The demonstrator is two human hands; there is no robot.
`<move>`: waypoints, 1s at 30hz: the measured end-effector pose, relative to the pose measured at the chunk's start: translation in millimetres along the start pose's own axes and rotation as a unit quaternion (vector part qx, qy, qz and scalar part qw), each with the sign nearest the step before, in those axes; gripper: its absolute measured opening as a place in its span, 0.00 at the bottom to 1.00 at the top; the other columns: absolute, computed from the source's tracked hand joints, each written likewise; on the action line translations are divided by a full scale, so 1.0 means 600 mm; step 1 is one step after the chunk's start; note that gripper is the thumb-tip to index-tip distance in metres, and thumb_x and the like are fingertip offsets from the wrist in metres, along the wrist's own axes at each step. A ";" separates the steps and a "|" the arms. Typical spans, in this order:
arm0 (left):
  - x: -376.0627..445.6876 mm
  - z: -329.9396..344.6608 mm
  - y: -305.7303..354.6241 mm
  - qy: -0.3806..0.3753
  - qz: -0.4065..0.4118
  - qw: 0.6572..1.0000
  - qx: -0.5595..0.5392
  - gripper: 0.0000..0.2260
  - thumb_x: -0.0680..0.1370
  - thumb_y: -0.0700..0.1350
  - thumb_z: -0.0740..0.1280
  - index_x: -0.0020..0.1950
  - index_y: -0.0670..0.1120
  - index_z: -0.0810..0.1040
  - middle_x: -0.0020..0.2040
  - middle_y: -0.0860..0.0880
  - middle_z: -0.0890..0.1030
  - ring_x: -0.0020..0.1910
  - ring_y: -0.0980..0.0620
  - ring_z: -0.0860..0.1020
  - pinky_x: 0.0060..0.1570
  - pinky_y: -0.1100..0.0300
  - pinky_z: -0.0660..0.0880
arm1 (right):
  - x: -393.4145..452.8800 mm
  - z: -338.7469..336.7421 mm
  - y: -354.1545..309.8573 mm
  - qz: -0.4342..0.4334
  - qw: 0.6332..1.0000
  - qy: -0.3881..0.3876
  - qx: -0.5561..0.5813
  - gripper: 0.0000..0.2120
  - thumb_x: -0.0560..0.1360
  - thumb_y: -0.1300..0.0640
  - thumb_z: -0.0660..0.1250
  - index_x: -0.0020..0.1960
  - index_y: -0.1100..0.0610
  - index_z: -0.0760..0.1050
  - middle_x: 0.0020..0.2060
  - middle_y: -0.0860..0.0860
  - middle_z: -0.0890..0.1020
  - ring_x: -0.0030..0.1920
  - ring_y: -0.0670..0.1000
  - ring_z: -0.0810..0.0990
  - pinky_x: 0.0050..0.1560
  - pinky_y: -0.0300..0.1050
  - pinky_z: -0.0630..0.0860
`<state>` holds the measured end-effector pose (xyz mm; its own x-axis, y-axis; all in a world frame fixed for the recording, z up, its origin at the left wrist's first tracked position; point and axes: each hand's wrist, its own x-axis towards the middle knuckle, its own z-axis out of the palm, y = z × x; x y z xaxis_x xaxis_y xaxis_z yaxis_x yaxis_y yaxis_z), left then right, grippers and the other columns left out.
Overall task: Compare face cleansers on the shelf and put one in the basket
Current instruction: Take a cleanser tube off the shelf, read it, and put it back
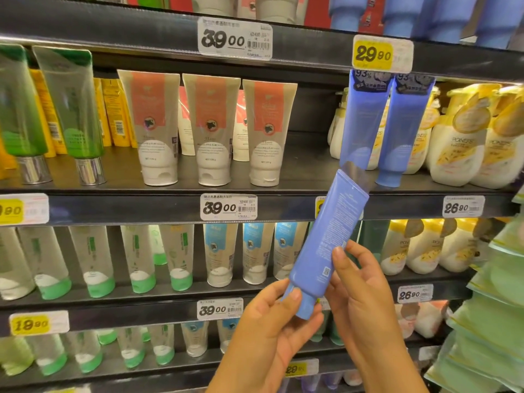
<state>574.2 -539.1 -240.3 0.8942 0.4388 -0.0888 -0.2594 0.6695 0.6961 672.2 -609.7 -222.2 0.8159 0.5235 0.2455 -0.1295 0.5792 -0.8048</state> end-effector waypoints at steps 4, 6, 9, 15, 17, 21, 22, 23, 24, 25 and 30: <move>0.000 -0.001 0.001 0.015 0.012 1.000 0.023 0.20 0.63 0.32 0.73 0.53 0.38 0.77 0.45 0.38 0.83 0.40 0.45 0.84 0.37 0.54 0.81 | 0.000 0.000 0.003 0.006 0.998 -0.007 -0.069 0.20 0.64 0.53 0.68 0.55 0.58 0.74 0.46 0.54 0.84 0.46 0.53 0.83 0.44 0.46 0.81; -0.001 0.000 0.002 0.020 0.006 0.999 0.035 0.22 0.61 0.31 0.74 0.53 0.38 0.76 0.45 0.37 0.83 0.39 0.44 0.84 0.36 0.53 0.81 | 0.002 -0.001 0.005 0.010 0.995 0.000 -0.096 0.23 0.62 0.51 0.70 0.55 0.58 0.75 0.46 0.55 0.84 0.48 0.55 0.83 0.50 0.52 0.80; -0.002 -0.001 0.002 0.017 -0.009 0.999 0.036 0.25 0.59 0.33 0.71 0.56 0.37 0.76 0.45 0.36 0.83 0.38 0.43 0.83 0.35 0.53 0.81 | 0.003 -0.001 0.005 0.011 0.995 -0.003 -0.099 0.21 0.63 0.52 0.70 0.53 0.60 0.78 0.43 0.55 0.84 0.46 0.54 0.82 0.51 0.54 0.78; -0.007 0.005 0.010 -0.029 -0.028 0.999 -0.004 0.13 0.65 0.34 0.72 0.49 0.35 0.83 0.46 0.35 0.83 0.36 0.42 0.82 0.35 0.54 0.80 | 0.005 0.003 0.003 0.027 0.998 -0.045 -0.022 0.21 0.68 0.55 0.66 0.59 0.60 0.77 0.48 0.57 0.84 0.45 0.53 0.82 0.44 0.46 0.81; -0.007 0.005 0.011 -0.026 -0.022 0.999 -0.008 0.11 0.65 0.35 0.73 0.47 0.36 0.83 0.45 0.35 0.83 0.37 0.41 0.82 0.35 0.54 0.81 | 0.006 0.005 0.002 0.024 0.998 -0.060 -0.001 0.21 0.68 0.55 0.65 0.60 0.58 0.77 0.50 0.58 0.83 0.46 0.52 0.82 0.44 0.44 0.81; -0.003 -0.002 0.014 0.003 -0.002 1.000 0.028 0.18 0.63 0.37 0.71 0.53 0.37 0.80 0.46 0.36 0.83 0.39 0.43 0.82 0.36 0.54 0.81 | 0.009 0.005 0.001 0.029 0.996 -0.081 -0.006 0.17 0.70 0.55 0.64 0.58 0.56 0.79 0.50 0.57 0.83 0.47 0.52 0.83 0.45 0.46 0.81; -0.002 -0.004 0.014 0.014 0.004 0.999 0.042 0.20 0.63 0.38 0.71 0.54 0.38 0.79 0.45 0.37 0.83 0.39 0.43 0.82 0.36 0.54 0.81 | 0.009 0.005 0.002 0.034 0.996 -0.085 -0.018 0.16 0.70 0.54 0.64 0.56 0.55 0.80 0.49 0.56 0.84 0.46 0.52 0.83 0.45 0.46 0.81; -0.001 -0.005 0.015 0.025 0.013 0.998 0.059 0.22 0.62 0.37 0.71 0.55 0.38 0.78 0.45 0.37 0.83 0.40 0.44 0.83 0.37 0.54 0.81 | 0.010 0.004 0.002 0.037 0.995 -0.085 -0.031 0.15 0.70 0.53 0.65 0.54 0.55 0.80 0.48 0.55 0.84 0.46 0.52 0.83 0.43 0.45 0.81; 0.000 -0.007 0.016 0.034 0.020 0.996 0.074 0.23 0.61 0.37 0.72 0.55 0.39 0.77 0.46 0.38 0.83 0.41 0.44 0.83 0.38 0.54 0.81 | 0.010 0.004 0.002 0.038 0.995 -0.079 -0.040 0.14 0.69 0.53 0.65 0.52 0.55 0.81 0.46 0.54 0.84 0.45 0.51 0.83 0.41 0.43 0.80; 0.000 -0.008 0.017 0.039 0.024 0.995 0.085 0.23 0.60 0.37 0.72 0.55 0.40 0.77 0.46 0.38 0.83 0.42 0.45 0.83 0.39 0.54 0.81 | 0.011 0.003 0.003 0.037 0.996 -0.070 -0.045 0.13 0.68 0.53 0.66 0.50 0.55 0.81 0.45 0.54 0.85 0.44 0.51 0.84 0.39 0.42 0.80; -0.008 -0.004 0.024 0.011 0.000 1.000 0.024 0.18 0.64 0.38 0.71 0.53 0.35 0.79 0.47 0.37 0.83 0.41 0.43 0.83 0.39 0.52 0.81 | 0.014 0.004 0.003 0.020 0.999 -0.043 0.014 0.13 0.70 0.55 0.64 0.51 0.59 0.79 0.44 0.55 0.85 0.42 0.51 0.84 0.38 0.43 0.80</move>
<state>565.3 -530.0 -231.6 0.8857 0.4523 -0.1045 -0.2406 0.6399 0.7298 677.5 -602.8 -220.6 0.7579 0.5982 0.2603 -0.1784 0.5738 -0.7993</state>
